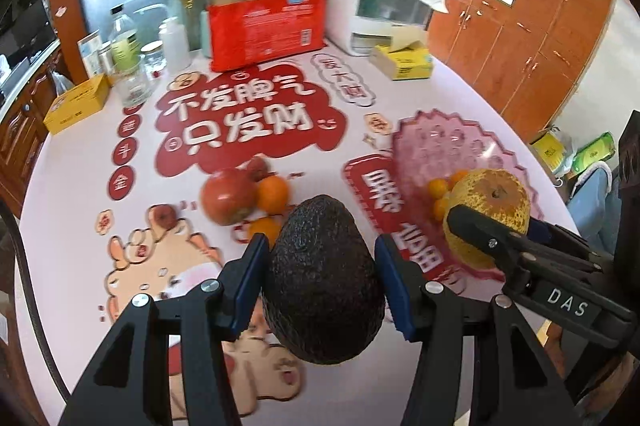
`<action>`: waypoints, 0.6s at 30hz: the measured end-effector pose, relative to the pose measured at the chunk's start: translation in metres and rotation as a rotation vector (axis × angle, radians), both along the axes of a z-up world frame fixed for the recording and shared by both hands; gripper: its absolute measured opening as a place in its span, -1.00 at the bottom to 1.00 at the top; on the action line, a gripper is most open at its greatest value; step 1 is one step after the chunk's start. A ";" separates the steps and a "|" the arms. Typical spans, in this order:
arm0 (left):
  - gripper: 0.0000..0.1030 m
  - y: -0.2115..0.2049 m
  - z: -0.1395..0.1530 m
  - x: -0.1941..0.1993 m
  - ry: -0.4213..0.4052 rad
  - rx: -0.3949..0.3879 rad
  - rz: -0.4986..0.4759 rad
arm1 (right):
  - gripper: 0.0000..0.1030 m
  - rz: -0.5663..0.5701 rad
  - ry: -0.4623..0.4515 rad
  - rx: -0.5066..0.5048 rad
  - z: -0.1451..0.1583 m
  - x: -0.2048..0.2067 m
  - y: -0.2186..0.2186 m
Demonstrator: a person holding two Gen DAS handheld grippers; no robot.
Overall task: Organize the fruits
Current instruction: 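Carry the pear with the right gripper and the avocado with the left gripper over the pink bowl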
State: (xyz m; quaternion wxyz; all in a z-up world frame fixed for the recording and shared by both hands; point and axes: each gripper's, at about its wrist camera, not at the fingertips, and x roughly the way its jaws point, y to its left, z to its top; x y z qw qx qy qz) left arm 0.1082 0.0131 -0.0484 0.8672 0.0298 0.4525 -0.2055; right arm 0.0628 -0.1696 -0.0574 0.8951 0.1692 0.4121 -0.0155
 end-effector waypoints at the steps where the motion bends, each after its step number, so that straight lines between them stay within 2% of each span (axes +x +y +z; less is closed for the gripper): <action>1: 0.04 -0.010 0.002 -0.002 -0.003 -0.002 -0.005 | 0.41 -0.004 -0.002 -0.004 0.002 -0.002 -0.009; 8: 0.04 -0.083 0.000 -0.006 -0.003 -0.006 -0.022 | 0.41 -0.038 0.003 -0.059 0.010 -0.017 -0.079; 14: 0.04 -0.136 -0.017 -0.004 0.013 0.025 -0.027 | 0.41 -0.034 0.052 -0.096 -0.004 -0.019 -0.133; 18: 0.04 -0.160 -0.034 -0.001 0.030 0.064 -0.022 | 0.41 -0.006 0.086 -0.116 -0.016 -0.011 -0.151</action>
